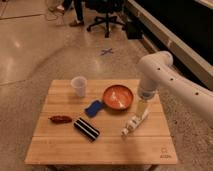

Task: Place the pepper in the ceramic bowl

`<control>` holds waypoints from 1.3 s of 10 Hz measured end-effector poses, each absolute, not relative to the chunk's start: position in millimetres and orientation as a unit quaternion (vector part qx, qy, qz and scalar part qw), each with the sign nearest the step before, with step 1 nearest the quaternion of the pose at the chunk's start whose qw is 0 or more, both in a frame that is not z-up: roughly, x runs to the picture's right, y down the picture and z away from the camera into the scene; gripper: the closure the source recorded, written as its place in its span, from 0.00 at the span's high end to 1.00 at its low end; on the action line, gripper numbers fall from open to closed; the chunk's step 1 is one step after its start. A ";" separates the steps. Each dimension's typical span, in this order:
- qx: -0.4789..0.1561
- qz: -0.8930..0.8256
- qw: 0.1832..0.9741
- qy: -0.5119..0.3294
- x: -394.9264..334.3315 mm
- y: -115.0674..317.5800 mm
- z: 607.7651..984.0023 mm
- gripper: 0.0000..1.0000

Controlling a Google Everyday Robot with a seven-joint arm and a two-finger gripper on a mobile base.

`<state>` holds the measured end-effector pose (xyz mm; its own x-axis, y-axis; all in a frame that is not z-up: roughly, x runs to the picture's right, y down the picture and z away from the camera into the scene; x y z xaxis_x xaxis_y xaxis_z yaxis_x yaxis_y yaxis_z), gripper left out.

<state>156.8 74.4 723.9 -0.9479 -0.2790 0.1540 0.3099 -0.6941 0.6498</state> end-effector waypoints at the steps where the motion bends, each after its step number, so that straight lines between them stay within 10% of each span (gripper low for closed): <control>1: -0.007 -0.923 0.154 -0.354 137.0 71.7 726.1 0.80; 13: 0.185 -0.901 0.135 -0.367 -55.7 111.3 730.5 0.80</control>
